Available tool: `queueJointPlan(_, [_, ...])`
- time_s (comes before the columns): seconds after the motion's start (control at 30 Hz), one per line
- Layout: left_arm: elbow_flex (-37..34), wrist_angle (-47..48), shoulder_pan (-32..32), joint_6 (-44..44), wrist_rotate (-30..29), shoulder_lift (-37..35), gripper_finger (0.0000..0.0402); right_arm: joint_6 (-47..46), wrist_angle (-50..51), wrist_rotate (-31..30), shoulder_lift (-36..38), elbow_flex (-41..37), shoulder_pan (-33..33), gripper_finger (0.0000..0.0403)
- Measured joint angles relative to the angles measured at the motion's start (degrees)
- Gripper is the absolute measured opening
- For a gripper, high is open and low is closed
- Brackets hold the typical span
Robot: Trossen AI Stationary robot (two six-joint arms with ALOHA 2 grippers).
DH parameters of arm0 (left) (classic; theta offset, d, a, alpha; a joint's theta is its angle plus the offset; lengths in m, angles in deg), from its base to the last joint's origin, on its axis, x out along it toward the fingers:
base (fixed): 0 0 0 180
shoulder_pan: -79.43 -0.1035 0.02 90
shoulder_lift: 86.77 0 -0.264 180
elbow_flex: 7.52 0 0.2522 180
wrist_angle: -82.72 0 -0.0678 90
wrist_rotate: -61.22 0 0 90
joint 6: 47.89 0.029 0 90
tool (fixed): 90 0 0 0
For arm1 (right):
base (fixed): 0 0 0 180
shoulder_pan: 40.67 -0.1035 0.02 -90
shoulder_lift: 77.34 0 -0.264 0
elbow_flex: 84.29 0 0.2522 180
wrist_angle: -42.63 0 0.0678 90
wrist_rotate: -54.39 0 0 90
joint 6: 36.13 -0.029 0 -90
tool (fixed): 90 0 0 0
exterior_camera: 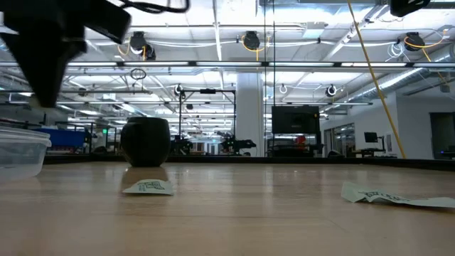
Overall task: Pick and place Stevia / Truvia into bins
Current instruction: Put the Stevia packet into the top left transparent container, then put the right Stevia packet into the bottom right transparent container
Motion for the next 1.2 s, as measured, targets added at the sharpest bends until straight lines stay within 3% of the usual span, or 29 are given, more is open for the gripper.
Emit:
queueJointPlan(0.4, [-1.4,-3.3,10.9,-14.8,-2.1,0.0,0.0021,0.2,-0.9,0.0,0.0,0.0,0.0,0.0091])
queueJointPlan(0.5, [-1.4,-3.3,10.9,-16.7,-2.7,0.0,0.0048,0.2,-1.1,0.0,0.0,0.0,0.0,0.0091])
queueJointPlan(0.7, [-1.4,-3.2,10.8,-17.4,-5.4,0.0,0.0151,0.2,-0.9,0.0,0.0,0.0,0.0,0.0091])
queueJointPlan(0.9, [-1.4,-6.0,9.9,-14.1,-8.9,0.0,0.0219,-1.4,3.7,0.3,0.0,0.0,0.1,0.0091])
queueJointPlan(1.2, [-1.4,-23.4,7.5,2.4,-23.7,-0.1,0.0232,-1.4,15.3,4.8,-8.9,8.0,4.1,0.0091])
